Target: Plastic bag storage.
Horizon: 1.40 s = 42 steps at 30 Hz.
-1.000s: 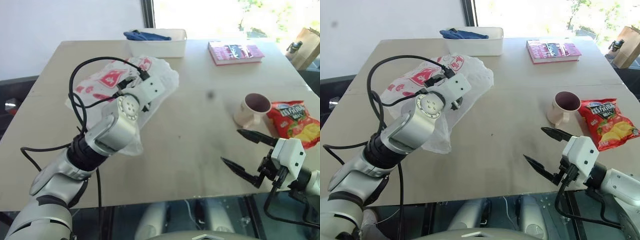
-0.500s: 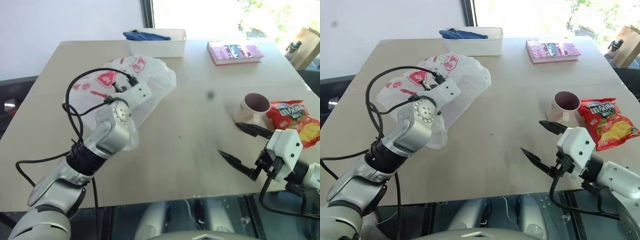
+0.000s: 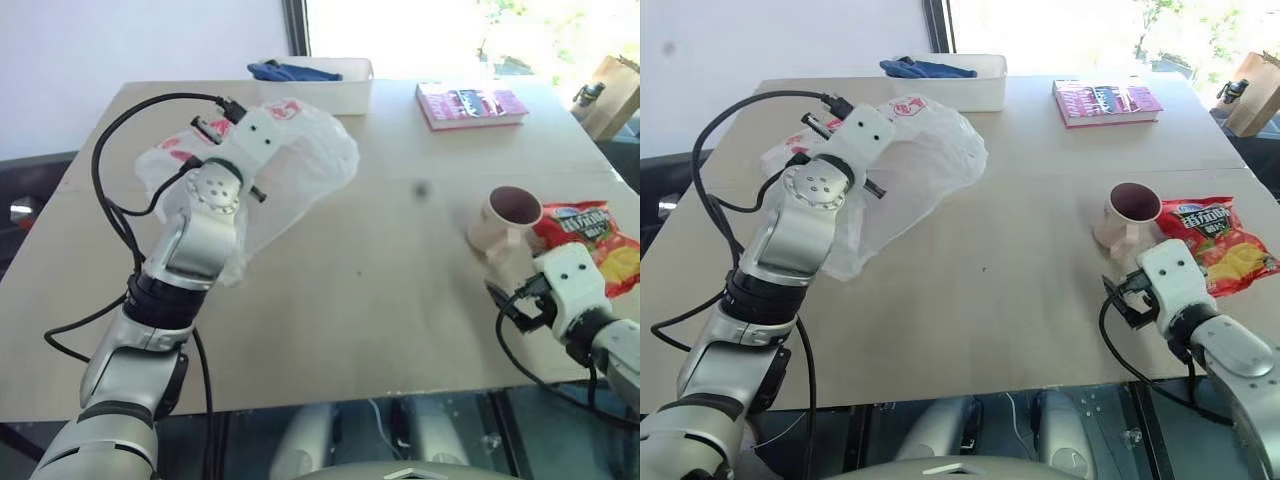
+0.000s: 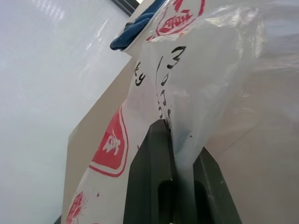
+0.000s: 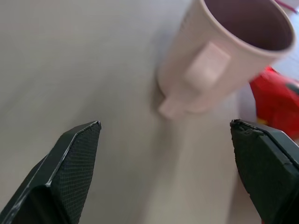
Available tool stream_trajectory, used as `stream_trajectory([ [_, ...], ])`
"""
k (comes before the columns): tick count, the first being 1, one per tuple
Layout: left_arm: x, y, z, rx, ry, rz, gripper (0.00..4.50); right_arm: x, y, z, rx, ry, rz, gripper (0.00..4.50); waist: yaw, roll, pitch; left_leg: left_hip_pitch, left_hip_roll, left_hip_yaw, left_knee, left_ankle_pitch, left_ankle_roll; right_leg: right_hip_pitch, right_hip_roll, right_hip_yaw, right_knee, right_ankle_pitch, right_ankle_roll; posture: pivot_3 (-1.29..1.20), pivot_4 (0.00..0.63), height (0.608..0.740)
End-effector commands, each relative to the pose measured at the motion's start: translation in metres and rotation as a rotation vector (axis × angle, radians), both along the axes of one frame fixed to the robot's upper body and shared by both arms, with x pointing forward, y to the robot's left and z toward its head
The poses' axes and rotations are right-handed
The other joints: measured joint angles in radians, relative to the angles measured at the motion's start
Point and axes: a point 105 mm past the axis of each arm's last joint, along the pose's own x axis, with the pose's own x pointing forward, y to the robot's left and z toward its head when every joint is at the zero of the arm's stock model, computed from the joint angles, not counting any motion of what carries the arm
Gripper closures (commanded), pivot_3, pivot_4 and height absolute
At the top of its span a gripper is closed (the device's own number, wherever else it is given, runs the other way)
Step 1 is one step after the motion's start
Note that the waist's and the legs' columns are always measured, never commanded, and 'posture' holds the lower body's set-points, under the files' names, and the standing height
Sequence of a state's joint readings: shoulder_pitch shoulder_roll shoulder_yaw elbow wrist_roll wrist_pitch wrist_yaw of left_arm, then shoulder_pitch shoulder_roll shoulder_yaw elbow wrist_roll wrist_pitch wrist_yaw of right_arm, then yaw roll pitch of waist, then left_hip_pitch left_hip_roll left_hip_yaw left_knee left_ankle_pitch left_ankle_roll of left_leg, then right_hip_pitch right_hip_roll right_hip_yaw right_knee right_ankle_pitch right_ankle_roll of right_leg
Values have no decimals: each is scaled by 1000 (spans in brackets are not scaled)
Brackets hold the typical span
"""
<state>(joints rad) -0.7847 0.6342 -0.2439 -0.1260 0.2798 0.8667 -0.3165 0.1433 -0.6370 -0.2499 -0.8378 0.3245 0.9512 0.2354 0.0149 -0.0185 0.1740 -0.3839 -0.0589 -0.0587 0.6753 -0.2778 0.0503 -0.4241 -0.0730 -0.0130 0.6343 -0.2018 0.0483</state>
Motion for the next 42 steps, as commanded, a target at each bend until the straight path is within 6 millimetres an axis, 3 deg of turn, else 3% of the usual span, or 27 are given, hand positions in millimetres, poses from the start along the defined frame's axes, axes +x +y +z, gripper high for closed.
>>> stream_trajectory([
  [1,-3,-12,27,-5,-83,-36,4461,20,-12,6,96,-46,-160,0,-3,-2,-1,1,0,1,0,0,0,0,0,0,1,0,0,0,150,740],
  [5,-2,-14,35,-11,-102,-37,4461,43,-2,7,226,-72,-249,0,-2,-1,-1,0,0,1,2,1,-1,-3,0,0,8,0,0,0,150,740],
  [12,-3,-13,34,-14,-105,-28,4461,64,14,9,300,-111,-357,0,-3,-1,-1,-2,0,5,2,1,-2,-9,1,3,11,0,-1,0,150,740],
  [15,-3,-14,33,-20,-102,-27,4500,66,16,11,295,-130,-357,810,-2,-1,-1,-2,0,5,2,1,-2,-9,1,3,11,0,-1,0,150,740],
  [22,-2,-14,33,-38,-85,-33,4500,66,20,22,233,-171,-257,4072,-5,-1,-1,-2,0,6,2,1,-2,-9,1,4,11,0,-1,0,150,740],
  [24,-1,-15,33,-55,-70,-41,4500,62,34,29,229,-180,-132,4104,-5,-1,-1,-2,0,6,2,1,-2,-10,1,4,11,0,-1,0,150,740],
  [28,0,-20,32,-119,-26,-70,4500,46,90,43,279,-159,234,4104,-13,-1,-1,-2,0,6,2,1,-2,-10,2,4,11,0,-1,0,150,740],
  [34,3,-28,39,-199,13,-105,4500,35,166,40,285,-33,671,4104,-31,-1,-1,-1,0,6,2,1,-2,-9,2,4,11,0,0,0,150,740],
  [37,-2,-37,46,-258,48,-165,4500,75,204,41,275,-34,716,4104,-40,-1,-1,0,0,7,2,1,-2,-9,2,4,12,0,-1,0,150,740],
  [42,-18,-43,48,-335,151,-239,4500,117,243,45,273,-52,727,4104,-40,-2,0,-1,0,5,2,2,-3,-10,2,4,13,0,-1,0,150,740],
])
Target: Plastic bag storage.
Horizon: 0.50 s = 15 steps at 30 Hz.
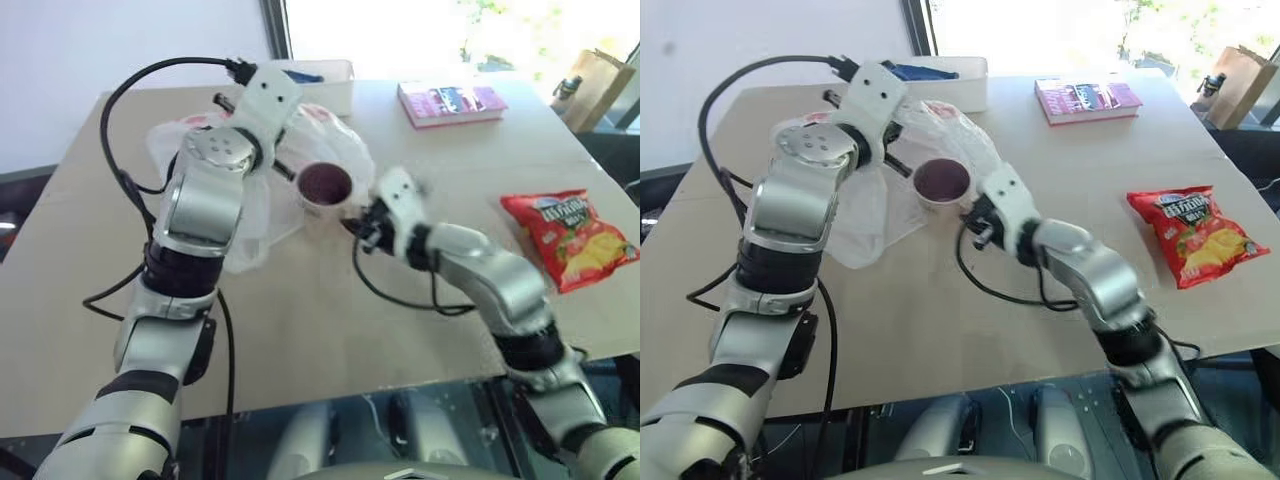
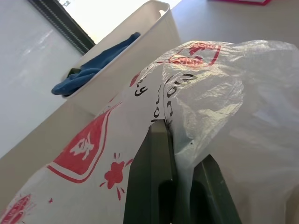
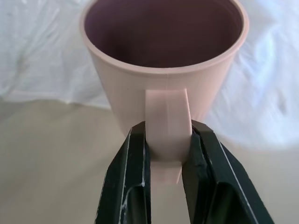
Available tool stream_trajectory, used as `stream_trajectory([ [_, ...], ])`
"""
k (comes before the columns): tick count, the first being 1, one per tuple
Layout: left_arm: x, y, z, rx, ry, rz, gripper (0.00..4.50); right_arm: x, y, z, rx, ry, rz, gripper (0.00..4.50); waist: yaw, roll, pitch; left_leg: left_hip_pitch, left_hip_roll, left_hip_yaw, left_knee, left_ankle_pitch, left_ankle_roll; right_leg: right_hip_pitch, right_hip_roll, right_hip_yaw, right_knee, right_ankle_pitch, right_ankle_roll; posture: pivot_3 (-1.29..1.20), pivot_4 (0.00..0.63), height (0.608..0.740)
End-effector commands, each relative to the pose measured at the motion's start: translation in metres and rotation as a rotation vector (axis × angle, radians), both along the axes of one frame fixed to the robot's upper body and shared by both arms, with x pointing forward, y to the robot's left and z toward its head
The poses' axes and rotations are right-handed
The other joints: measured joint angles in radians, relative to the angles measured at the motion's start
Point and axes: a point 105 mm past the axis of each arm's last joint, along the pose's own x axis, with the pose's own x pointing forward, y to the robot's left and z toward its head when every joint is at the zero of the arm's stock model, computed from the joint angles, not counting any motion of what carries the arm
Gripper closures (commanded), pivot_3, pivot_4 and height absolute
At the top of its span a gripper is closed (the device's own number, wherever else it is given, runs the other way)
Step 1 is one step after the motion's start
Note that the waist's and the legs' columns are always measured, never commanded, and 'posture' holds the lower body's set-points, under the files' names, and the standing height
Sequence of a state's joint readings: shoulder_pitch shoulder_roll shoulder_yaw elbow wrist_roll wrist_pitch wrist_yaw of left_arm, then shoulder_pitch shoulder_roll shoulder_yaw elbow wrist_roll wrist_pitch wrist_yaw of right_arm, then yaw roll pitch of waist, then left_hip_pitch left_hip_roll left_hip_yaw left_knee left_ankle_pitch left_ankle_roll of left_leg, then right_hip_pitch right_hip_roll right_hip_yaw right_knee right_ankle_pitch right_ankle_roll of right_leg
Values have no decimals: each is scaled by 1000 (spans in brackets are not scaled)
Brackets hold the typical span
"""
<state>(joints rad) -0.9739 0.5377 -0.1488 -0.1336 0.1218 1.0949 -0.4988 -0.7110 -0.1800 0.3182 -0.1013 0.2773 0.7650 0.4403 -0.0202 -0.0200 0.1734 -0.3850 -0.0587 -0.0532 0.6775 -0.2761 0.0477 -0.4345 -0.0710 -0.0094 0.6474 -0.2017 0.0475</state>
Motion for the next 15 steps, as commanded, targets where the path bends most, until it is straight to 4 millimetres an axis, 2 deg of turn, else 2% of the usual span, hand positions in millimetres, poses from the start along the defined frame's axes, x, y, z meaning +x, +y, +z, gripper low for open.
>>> stream_trajectory([
  [1,-18,-5,19,-72,18,-68,4500,28,23,11,7,-63,-4,4104,-11,0,0,-2,0,1,0,0,0,-2,0,1,0,0,0,0,150,740],
  [5,-27,-1,20,-114,64,-57,4500,46,54,22,33,-89,7,4104,-23,-1,0,-14,-1,1,3,0,0,-15,-1,2,4,0,0,0,150,740],
  [9,-37,-7,11,-140,109,-75,4500,64,74,32,82,-119,-77,4104,-34,0,0,-14,-1,0,1,1,-2,-16,0,3,4,0,0,0,150,740],
  [11,-41,-11,5,-157,130,-76,4500,58,87,25,56,-130,29,4104,-37,0,0,-13,-1,-1,0,2,-3,-16,0,3,4,0,0,0,150,740],
  [13,-44,-13,1,-183,146,-70,4500,61,87,12,11,-139,31,3028,-38,0,0,-12,-1,-1,0,2,-4,-15,0,2,4,0,0,0,150,740],
  [14,-44,-13,0,-197,151,-63,4500,63,84,8,-18,-157,25,2655,-38,0,0,-12,-1,-1,0,2,-4,-15,0,2,5,0,0,0,150,740],
  [15,-44,-13,-1,-207,153,-55,4500,66,78,8,-33,-181,10,2040,-37,0,0,-12,-2,-2,0,2,-4,-15,0,2,5,0,0,0,150,740],
])
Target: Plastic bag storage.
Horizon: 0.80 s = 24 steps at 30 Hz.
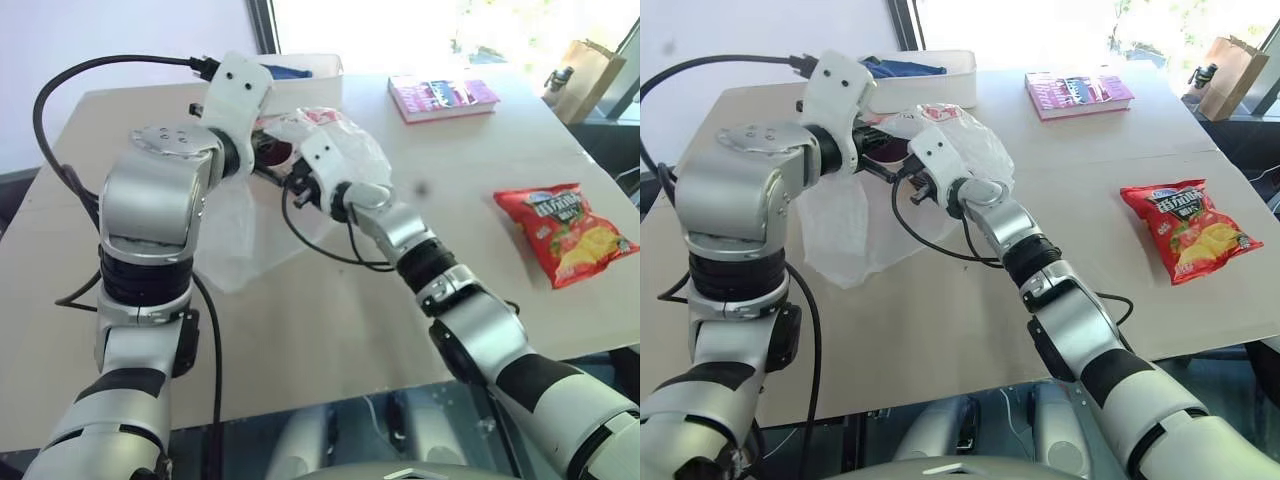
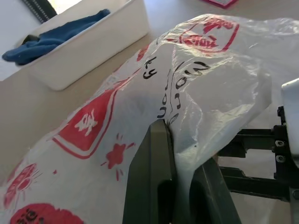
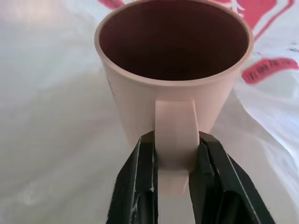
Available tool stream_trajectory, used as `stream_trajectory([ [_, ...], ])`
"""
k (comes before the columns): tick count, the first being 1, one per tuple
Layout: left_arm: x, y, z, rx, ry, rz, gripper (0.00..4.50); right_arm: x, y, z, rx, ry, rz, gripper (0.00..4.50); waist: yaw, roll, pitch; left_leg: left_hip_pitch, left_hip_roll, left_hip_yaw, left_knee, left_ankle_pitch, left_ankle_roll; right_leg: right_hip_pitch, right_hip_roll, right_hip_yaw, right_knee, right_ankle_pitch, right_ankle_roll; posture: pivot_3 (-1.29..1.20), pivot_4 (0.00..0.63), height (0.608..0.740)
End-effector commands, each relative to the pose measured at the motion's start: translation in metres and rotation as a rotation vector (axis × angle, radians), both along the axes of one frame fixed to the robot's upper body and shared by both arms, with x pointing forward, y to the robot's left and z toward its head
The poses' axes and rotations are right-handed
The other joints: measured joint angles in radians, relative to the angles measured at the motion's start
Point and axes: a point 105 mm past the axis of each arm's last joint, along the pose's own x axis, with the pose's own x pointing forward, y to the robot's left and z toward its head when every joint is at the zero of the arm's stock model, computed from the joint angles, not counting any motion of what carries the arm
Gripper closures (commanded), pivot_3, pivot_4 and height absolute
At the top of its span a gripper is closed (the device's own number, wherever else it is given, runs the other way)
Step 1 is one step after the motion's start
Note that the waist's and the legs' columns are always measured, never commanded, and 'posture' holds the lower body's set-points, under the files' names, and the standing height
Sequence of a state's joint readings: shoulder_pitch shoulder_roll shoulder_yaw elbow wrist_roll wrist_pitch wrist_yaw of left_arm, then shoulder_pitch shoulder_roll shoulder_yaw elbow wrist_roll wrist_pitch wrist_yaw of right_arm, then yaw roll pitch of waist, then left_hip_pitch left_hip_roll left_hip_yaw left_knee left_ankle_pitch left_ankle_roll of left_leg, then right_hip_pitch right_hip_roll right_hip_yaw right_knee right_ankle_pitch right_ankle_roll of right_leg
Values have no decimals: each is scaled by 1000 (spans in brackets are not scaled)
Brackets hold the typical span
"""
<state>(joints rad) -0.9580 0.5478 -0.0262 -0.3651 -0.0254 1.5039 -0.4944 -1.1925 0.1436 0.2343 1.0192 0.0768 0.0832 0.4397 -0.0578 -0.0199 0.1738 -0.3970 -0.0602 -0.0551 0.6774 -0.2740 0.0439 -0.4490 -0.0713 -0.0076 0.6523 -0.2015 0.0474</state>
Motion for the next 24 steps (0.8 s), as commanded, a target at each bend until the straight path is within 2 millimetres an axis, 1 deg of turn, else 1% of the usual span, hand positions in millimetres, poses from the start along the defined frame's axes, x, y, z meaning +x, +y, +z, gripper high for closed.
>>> stream_trajectory([
  [1,-8,-20,4,-31,-19,-83,4500,6,-6,9,-26,-95,-15,1630,2,0,0,0,0,0,0,0,0,0,0,0,0,0,0,0,150,740],
  [2,-7,-19,3,-39,-14,-72,4500,9,-13,12,-23,-115,-27,1259,3,0,0,-1,0,-1,0,0,0,0,-1,0,0,0,0,0,150,740],
  [4,-4,-16,-2,-65,-7,-46,4500,11,-30,19,-12,-143,-4,314,0,0,0,-1,0,-1,1,0,0,0,-1,0,0,0,0,0,150,740],
  [6,0,-14,-6,-90,0,-29,4500,4,-48,30,16,-164,26,314,-1,0,0,-1,0,-1,1,0,0,0,0,0,1,0,0,0,150,740],
  [8,5,-14,-9,-106,0,-15,4500,-9,-64,43,44,-188,49,314,4,1,0,-1,0,-3,1,1,-1,0,-1,0,1,0,0,0,150,740],
  [10,12,-11,-10,-113,-14,5,4500,-32,-83,58,67,-215,57,314,10,1,0,-2,0,-3,1,0,-1,0,-1,1,1,0,0,0,150,740],
  [13,19,-10,-9,-132,-31,22,4500,-66,-103,68,61,-233,76,314,13,1,0,-2,0,-2,2,0,-1,-2,-1,3,3,0,0,0,150,740],
  [15,24,-13,-8,-150,-39,17,4500,-97,-126,83,144,-210,74,314,21,1,0,-2,0,-2,3,0,-1,-2,-1,4,5,0,0,0,150,740],
  [16,26,-16,-8,-160,-42,12,4500,-109,-139,89,183,-206,46,314,27,1,0,-2,0,-3,4,0,-1,-2,-1,3,5,0,0,0,150,740],
  [18,29,-22,-9,-160,-49,-9,4500,-125,-161,88,198,-205,-14,314,45,1,0,-2,0,-4,6,0,-1,0,-1,2,5,0,0,0,150,740],
  [19,30,-25,-9,-157,-52,-17,4500,-130,-166,87,191,-201,-25,314,48,1,0,-2,-1,-4,6,0,0,1,-1,2,5,0,0,0,150,740],
  [21,32,-35,-13,-154,-47,-57,4500,-148,-171,81,198,-149,13,314,51,0,0,-2,-2,-4,8,0,0,1,-2,2,5,0,0,0,150,740],
  [22,32,-42,-15,-148,-47,-88,4500,-153,-171,79,202,-134,25,314,51,0,0,-2,-3,-4,8,0,0,1,-3,2,6,0,0,0,150,740],
  [23,32,-50,-16,-147,-51,-124,4500,-153,-169,78,201,-122,23,314,50,0,0,-1,-3,-4,8,0,0,1,-3,2,7,0,0,0,150,740],
  [24,30,-59,-16,-149,-53,-163,4500,-146,-167,74,196,-106,-1,314,46,0,0,-1,-3,-4,8,0,0,1,-3,3,8,0,0,0,150,740],
])
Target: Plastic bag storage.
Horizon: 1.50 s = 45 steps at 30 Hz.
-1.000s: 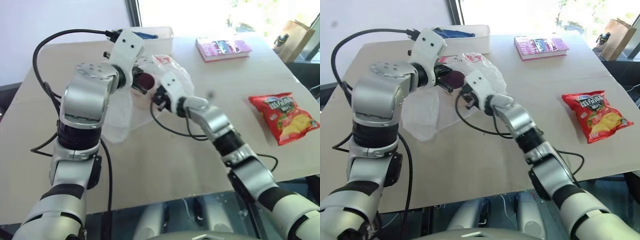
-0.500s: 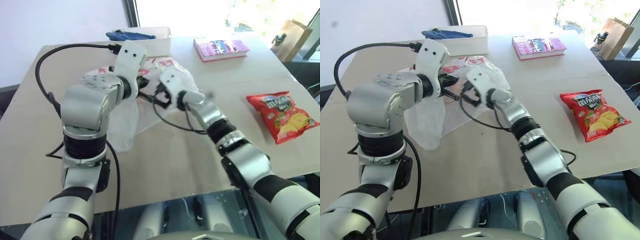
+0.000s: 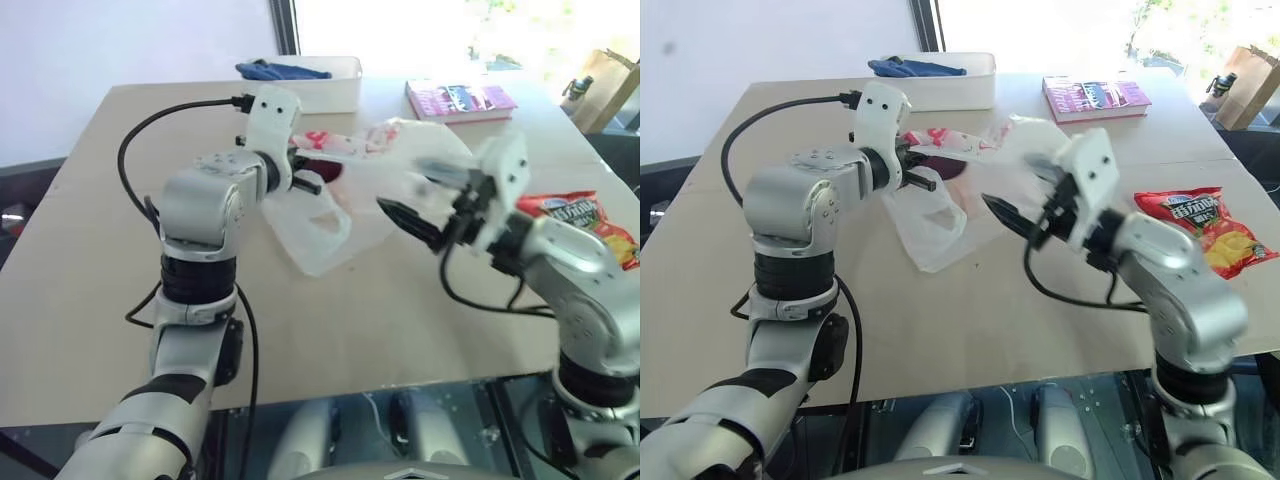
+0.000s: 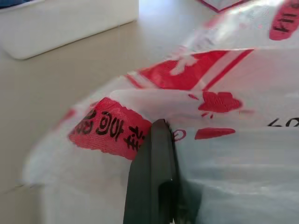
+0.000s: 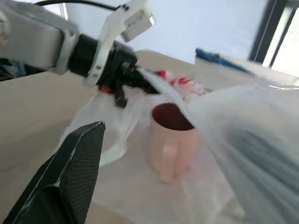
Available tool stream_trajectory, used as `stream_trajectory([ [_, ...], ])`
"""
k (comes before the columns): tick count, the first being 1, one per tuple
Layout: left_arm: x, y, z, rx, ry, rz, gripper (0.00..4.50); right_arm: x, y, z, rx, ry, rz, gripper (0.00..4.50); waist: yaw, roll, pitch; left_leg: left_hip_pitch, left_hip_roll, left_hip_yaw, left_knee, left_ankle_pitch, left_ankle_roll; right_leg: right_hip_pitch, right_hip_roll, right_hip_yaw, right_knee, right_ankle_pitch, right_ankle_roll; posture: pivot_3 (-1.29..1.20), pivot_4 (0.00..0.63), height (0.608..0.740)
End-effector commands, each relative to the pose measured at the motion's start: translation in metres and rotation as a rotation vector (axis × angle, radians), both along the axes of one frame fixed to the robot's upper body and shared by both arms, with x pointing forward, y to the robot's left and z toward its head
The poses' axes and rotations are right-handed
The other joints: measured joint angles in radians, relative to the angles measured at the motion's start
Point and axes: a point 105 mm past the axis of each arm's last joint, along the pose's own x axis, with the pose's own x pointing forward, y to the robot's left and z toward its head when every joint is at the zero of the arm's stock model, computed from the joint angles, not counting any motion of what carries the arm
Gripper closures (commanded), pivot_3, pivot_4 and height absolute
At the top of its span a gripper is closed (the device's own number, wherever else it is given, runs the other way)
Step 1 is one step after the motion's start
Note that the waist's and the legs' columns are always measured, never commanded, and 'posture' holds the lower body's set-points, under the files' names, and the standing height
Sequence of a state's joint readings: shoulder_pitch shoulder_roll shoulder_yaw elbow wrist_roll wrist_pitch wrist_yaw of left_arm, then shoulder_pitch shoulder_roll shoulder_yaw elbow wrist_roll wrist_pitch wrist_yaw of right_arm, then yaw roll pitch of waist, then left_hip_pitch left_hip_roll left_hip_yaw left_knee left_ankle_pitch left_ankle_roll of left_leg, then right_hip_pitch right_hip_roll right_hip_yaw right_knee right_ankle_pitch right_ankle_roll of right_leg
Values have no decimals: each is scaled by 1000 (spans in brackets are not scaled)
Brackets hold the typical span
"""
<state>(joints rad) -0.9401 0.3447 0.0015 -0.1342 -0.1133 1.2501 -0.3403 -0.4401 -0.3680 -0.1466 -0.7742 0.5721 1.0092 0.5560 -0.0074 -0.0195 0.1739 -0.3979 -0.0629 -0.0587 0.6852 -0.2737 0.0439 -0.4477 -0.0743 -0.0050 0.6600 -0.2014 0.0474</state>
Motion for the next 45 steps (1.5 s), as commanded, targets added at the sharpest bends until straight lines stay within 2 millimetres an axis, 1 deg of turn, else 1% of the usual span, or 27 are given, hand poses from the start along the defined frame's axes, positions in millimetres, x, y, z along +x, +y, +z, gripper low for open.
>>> stream_trajectory([
  [1,-4,-27,10,6,-71,-115,4500,5,5,4,-16,-20,-35,314,-7,0,0,1,0,1,0,0,0,0,0,1,1,0,0,0,150,740],
  [2,-6,-34,12,12,-85,-144,4500,13,6,-4,-56,-12,-60,314,-7,0,0,1,1,1,0,0,0,0,0,1,1,0,-1,0,150,740],
  [4,-10,-46,14,30,-111,-199,4500,29,5,-26,-173,-3,-105,314,-7,0,0,2,1,2,0,0,-1,0,1,1,2,1,-1,0,150,740],
  [6,-14,-55,15,63,-145,-247,4500,33,7,-43,-266,-8,-71,314,-6,0,0,2,1,3,0,0,-1,0,2,1,2,1,-2,0,150,740],
  [9,-22,-66,21,81,-199,-320,4500,43,7,-47,-259,-2,-62,314,-7,0,0,2,1,4,0,0,0,-1,2,2,1,1,-2,0,150,740],
  [11,-24,-67,25,75,-222,-323,4500,53,8,-51,-279,-22,-59,314,-7,0,0,2,2,4,0,0,0,-1,2,2,0,1,-2,0,150,740],
  [12,-23,-64,28,72,-232,-304,4500,62,9,-52,-302,-44,-70,314,-6,0,0,1,2,4,0,0,0,-1,2,2,0,1,-2,0,150,740],
  [13,-19,-56,32,79,-241,-265,4500,78,9,-50,-321,-88,-99,314,-7,0,0,1,2,4,0,0,0,0,2,2,0,1,-2,0,150,740],
  [14,-17,-50,34,85,-247,-237,4500,88,10,-47,-334,-120,-117,314,-11,0,0,2,1,4,0,0,0,0,2,2,0,1,-2,0,150,740],
  [15,-16,-42,37,90,-256,-207,4500,102,11,-42,-338,-155,-132,314,-12,0,0,3,2,7,0,0,0,0,3,2,1,1,-2,0,150,740],
  [17,-14,-32,43,96,-274,-163,4500,118,15,-34,-337,-205,-132,314,-13,0,0,4,3,7,0,1,0,0,4,2,1,1,-2,0,150,740],
  [18,-14,-23,51,95,-289,-123,4500,129,22,-26,-326,-236,-115,314,-16,0,0,4,3,7,-1,1,-1,-1,4,2,1,2,-3,0,150,740],
  [19,-15,-14,59,102,-313,-83,4500,135,30,-17,-308,-262,-83,314,-18,0,0,5,3,8,-1,1,-1,-1,4,2,1,2,-3,0,150,740],
  [21,-17,-4,69,121,-346,-37,4500,139,46,-8,-279,-290,4,314,-27,0,0,4,4,7,-1,1,-1,-1,4,2,1,2,-3,0,150,740],
  [22,-18,-3,70,126,-348,-32,4500,136,51,-7,-267,-286,55,314,-28,0,0,4,4,7,-2,1,-1,-1,4,2,0,2,-3,0,150,740],
  [23,-20,-1,71,136,-350,-20,4500,124,61,-6,-240,-253,183,314,-27,0,0,3,4,6,-2,1,-1,-1,4,2,-1,2,-3,0,150,740],
  [24,-21,1,71,143,-350,-11,4500,114,68,-5,-220,-231,277,147,-25,0,0,2,4,3,-2,1,-1,0,4,2,-3,2,-3,0,150,740],
  [25,-22,2,69,147,-346,1,4500,104,73,-5,-203,-219,350,147,-24,0,0,0,4,2,-2,1,-1,0,4,0,-6,2,-3,0,150,740],
  [27,-23,4,62,153,-326,20,4500,89,77,-11,-211,-213,436,147,-23,0,0,-3,3,-1,-2,0,0,-1,3,-1,-8,2,-3,0,150,740],
  [29,-25,3,55,153,-311,19,4500,79,78,-18,-216,-212,459,147,-21,0,0,-4,2,-2,-3,0,1,-1,3,-1,-9,2,-3,0,150,740],
  [33,-28,-1,47,176,-299,0,4500,76,74,-22,-165,-164,439,147,-22,0,0,-3,2,-2,-2,0,0,-1,3,-1,-9,2,-3,0,150,740],
  [35,-26,1,42,185,-285,9,4500,69,70,-19,-135,-154,453,147,-22,0,0,-2,2,-2,-2,0,-1,-1,3,0,-6,2,-3,0,150,740],
  [39,-24,1,38,185,-274,15,4500,48,65,-7,-75,-124,542,147,-21,0,0,-1,2,-2,-1,1,-2,-1,3,0,-3,2,-3,0,150,740],
  [41,-23,1,36,190,-270,13,4500,34,61,-6,-63,-91,604,147,-20,0,0,0,2,-2,-1,1,-2,-1,3,0,-2,2,-3,0,150,740],
  [43,-21,3,35,196,-265,20,4500,25,58,-6,-49,-41,644,147,-19,0,0,0,2,-2,-1,1,-2,-1,3,0,-2,2,-3,0,150,740],
  [45,-20,1,38,188,-277,10,4500,26,57,-5,-14,4,623,147,-19,0,0,0,2,-2,-1,1,-2,-1,3,0,-2,2,-3,0,150,740],
])
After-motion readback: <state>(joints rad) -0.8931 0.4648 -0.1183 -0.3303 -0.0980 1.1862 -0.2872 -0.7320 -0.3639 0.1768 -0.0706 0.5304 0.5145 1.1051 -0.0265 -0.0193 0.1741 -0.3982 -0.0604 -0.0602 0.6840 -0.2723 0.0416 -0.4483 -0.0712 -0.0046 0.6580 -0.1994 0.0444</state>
